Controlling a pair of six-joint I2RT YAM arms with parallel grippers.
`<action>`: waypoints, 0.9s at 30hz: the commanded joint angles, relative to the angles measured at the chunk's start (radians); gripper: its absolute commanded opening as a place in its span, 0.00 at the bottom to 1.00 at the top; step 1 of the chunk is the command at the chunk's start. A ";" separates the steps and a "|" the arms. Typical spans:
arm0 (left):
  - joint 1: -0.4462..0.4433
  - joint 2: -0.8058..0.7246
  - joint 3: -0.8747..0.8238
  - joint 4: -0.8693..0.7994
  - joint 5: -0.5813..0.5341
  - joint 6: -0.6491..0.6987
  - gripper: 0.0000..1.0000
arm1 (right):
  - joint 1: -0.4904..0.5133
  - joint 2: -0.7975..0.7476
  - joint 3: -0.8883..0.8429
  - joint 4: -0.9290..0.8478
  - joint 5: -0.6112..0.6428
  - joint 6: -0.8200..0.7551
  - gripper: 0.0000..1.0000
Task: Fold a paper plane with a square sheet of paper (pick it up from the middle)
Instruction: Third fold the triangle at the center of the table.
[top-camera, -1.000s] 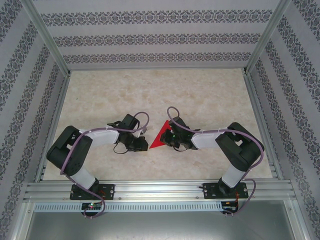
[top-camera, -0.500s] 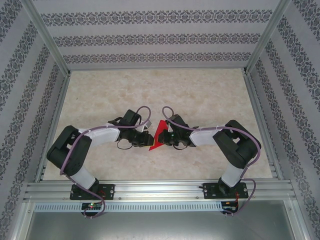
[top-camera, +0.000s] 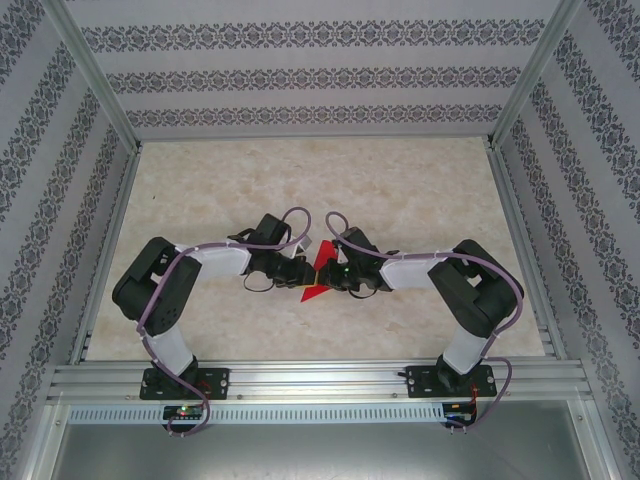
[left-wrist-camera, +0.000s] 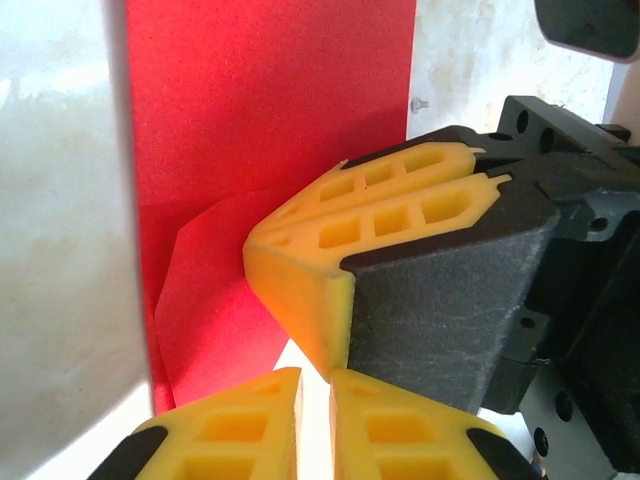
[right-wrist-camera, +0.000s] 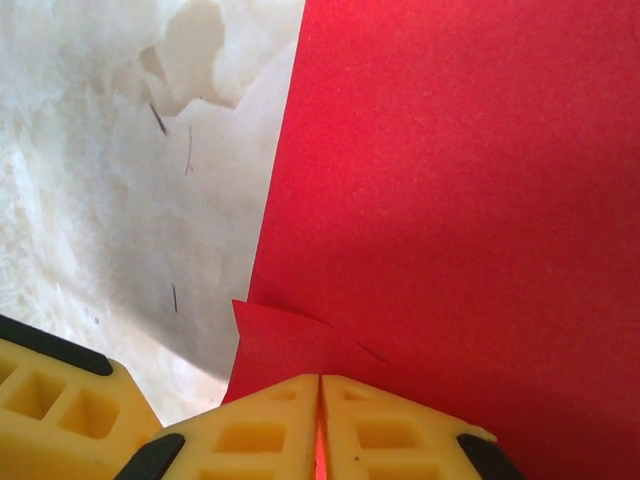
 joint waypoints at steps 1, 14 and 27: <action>-0.011 0.064 -0.003 -0.008 -0.039 0.032 0.14 | -0.002 -0.042 0.020 0.007 0.026 0.035 0.12; -0.012 -0.055 -0.020 -0.014 -0.035 0.022 0.12 | -0.001 -0.034 0.030 -0.024 0.051 0.045 0.11; -0.028 -0.002 0.004 -0.023 0.040 0.038 0.14 | -0.003 -0.027 0.030 -0.018 0.059 0.055 0.10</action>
